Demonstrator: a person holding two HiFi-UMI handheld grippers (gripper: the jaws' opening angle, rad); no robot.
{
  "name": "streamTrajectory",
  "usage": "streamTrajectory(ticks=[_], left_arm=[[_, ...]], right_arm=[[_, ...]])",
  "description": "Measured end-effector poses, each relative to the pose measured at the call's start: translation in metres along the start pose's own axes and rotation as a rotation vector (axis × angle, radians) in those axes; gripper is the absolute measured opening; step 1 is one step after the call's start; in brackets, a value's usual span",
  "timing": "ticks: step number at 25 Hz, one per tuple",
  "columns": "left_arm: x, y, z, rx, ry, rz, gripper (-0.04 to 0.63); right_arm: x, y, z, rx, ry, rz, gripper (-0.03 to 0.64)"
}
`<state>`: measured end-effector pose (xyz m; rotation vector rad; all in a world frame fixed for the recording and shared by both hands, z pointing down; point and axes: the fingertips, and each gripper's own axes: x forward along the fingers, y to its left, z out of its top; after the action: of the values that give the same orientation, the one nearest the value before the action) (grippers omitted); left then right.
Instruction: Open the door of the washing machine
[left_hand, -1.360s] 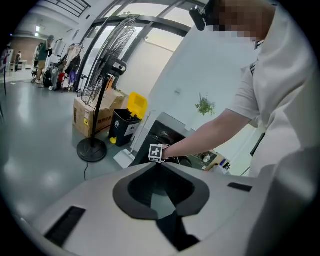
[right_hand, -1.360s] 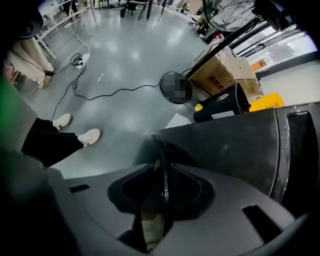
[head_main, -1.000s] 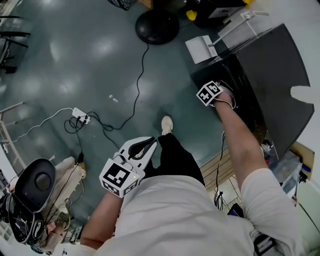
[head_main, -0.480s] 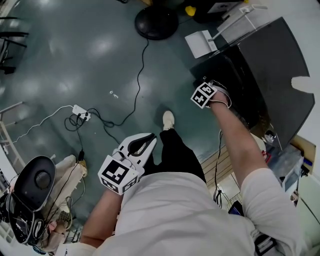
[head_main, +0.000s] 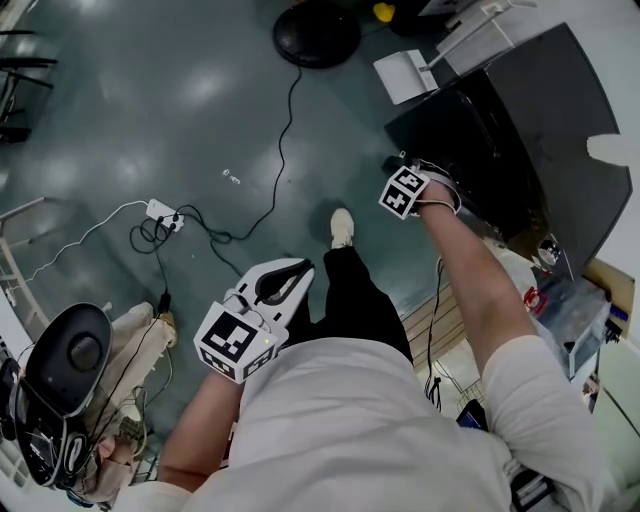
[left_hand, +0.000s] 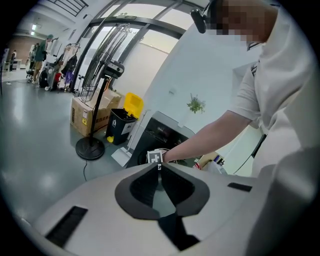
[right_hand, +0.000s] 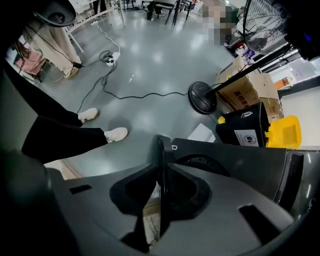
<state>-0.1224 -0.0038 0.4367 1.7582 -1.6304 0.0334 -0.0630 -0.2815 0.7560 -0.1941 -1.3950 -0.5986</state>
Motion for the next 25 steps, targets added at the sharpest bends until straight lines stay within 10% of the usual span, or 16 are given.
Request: streamTrajectory(ticks=[25], left_arm=[[-0.069,-0.019,-0.055,0.065,0.030,-0.083,0.021]], right_arm=[[-0.024,0.136,-0.006,-0.188,0.034,0.003,0.077]])
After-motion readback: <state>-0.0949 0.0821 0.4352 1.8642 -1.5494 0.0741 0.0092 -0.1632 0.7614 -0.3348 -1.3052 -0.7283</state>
